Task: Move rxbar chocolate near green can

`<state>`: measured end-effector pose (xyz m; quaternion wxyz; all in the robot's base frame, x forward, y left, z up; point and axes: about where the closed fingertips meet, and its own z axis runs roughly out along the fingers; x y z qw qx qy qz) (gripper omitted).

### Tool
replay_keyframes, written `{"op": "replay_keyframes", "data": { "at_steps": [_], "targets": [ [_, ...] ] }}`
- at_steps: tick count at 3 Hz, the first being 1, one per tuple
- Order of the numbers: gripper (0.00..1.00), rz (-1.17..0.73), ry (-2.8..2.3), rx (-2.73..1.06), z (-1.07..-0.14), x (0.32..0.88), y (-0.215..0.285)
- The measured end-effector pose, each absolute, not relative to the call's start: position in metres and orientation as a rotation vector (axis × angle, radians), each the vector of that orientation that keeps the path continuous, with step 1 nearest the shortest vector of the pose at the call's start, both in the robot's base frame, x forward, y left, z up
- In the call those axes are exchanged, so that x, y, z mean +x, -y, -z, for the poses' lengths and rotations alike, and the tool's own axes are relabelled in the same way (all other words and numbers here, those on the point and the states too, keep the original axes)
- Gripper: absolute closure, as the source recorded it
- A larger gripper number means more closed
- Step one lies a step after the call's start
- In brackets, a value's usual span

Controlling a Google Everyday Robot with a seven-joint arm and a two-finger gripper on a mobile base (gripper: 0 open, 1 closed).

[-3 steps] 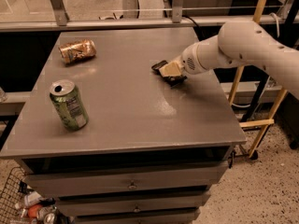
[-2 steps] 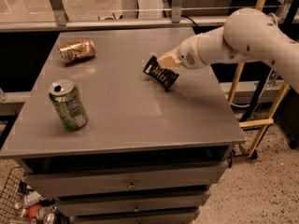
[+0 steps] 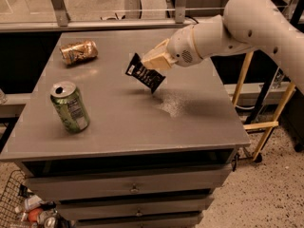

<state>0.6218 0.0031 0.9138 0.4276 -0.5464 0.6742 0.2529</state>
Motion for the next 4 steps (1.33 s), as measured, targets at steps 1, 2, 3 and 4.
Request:
{"op": "replay_keyframes", "data": {
  "at_steps": [1, 2, 3, 4],
  "targets": [
    [1.00, -0.632, -1.685, -1.365, -0.913, 0.622, -0.003],
    [1.00, -0.649, -1.672, -1.381, -0.913, 0.620, -0.008],
    [1.00, -0.682, -1.628, -1.461, -0.920, 0.609, -0.028],
    [1.00, -0.708, -1.592, -1.587, -0.926, 0.593, -0.053]
  ]
}}
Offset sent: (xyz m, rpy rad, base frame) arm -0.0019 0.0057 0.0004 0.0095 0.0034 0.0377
